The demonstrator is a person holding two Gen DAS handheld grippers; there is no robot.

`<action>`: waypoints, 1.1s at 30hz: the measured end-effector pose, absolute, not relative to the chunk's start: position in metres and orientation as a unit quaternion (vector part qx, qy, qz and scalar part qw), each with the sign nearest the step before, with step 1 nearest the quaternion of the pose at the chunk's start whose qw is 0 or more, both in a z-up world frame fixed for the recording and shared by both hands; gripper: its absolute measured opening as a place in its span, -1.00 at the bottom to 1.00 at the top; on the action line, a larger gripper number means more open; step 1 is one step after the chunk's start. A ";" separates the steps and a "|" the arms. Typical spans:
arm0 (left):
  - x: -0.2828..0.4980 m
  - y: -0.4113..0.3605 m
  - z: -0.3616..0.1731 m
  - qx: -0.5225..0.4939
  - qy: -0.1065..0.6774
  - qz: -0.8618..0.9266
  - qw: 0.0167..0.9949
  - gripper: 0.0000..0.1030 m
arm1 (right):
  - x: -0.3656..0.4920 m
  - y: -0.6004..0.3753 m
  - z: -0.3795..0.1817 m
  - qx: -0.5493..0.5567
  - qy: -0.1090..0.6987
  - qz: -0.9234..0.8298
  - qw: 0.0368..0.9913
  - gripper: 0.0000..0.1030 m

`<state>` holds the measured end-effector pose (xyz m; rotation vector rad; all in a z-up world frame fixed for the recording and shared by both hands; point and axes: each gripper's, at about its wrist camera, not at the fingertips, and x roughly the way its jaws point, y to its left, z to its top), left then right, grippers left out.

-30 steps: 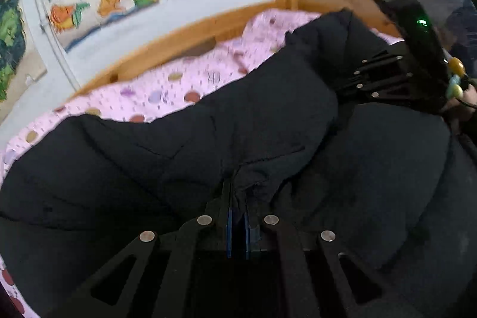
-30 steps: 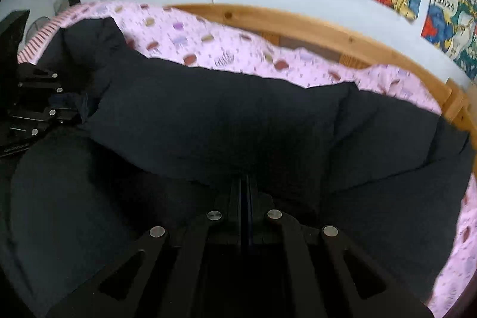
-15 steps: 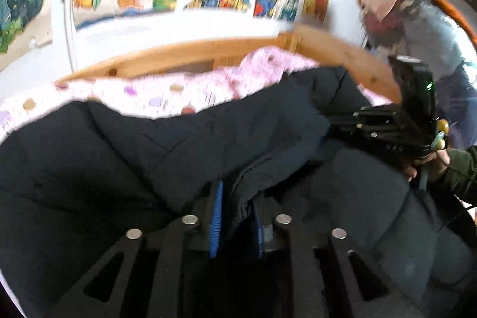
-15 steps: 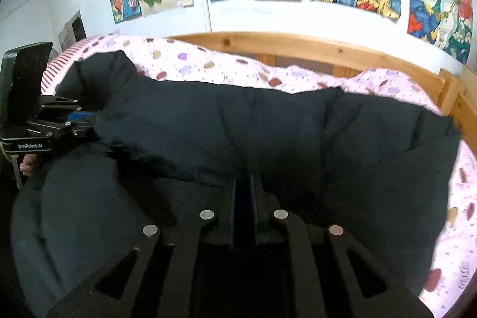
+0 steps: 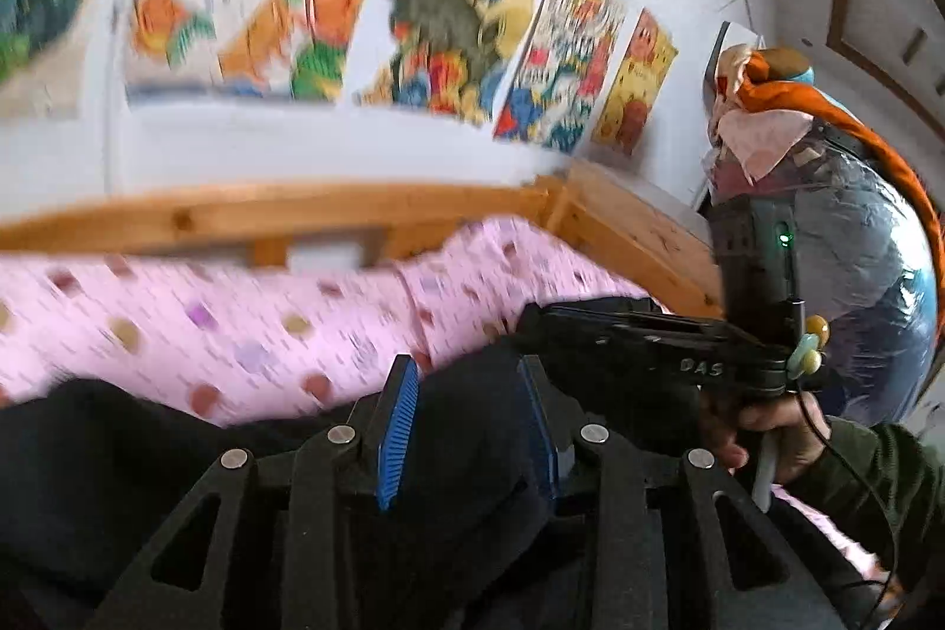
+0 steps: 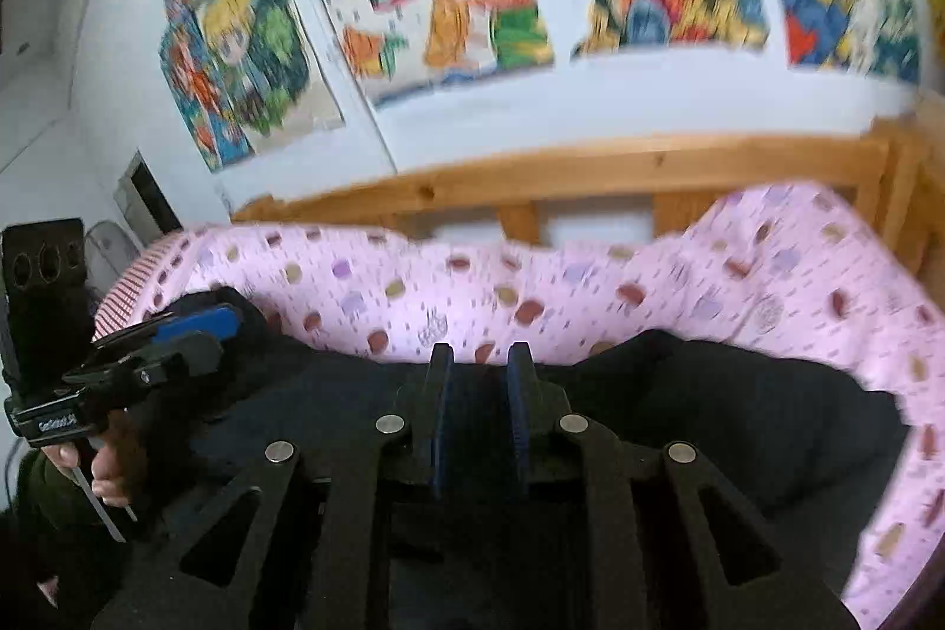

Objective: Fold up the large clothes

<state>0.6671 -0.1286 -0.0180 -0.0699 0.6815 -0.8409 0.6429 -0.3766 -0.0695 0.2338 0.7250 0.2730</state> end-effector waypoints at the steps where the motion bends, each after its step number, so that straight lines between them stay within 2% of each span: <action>1: 0.668 -0.130 -0.027 -0.030 0.337 -0.408 0.848 -0.36 | 0.644 -0.372 -0.077 0.098 0.372 0.134 0.913 -0.68; 8: 0.642 -0.143 -0.071 0.109 0.388 -0.454 0.795 -0.48 | 0.622 -0.370 -0.111 0.029 0.426 0.173 0.888 -0.69; 13: 0.644 -0.162 -0.093 0.156 0.430 -0.423 0.782 -0.52 | 0.638 -0.356 -0.127 -0.020 0.465 0.171 0.868 -0.68; 18: 0.646 -0.186 -0.110 0.205 0.451 -0.376 0.783 -0.52 | 0.642 -0.344 -0.146 -0.053 0.463 0.148 0.872 -0.72; 23: 0.632 -0.199 -0.116 0.242 0.426 -0.350 0.799 -0.52 | 0.638 -0.333 -0.149 -0.079 0.442 0.129 0.884 -0.72; 28: 0.615 -0.192 -0.094 0.217 0.386 -0.352 0.825 -0.51 | 0.612 -0.339 -0.121 -0.057 0.395 0.129 0.908 -0.69; 31: 0.601 -0.190 -0.075 0.205 0.366 -0.318 0.850 -0.50 | 0.596 -0.340 -0.105 -0.044 0.375 0.113 0.919 -0.58; 33: 0.589 -0.185 -0.061 0.194 0.349 -0.285 0.871 -0.48 | 0.583 -0.339 -0.097 -0.043 0.361 0.094 0.927 -0.21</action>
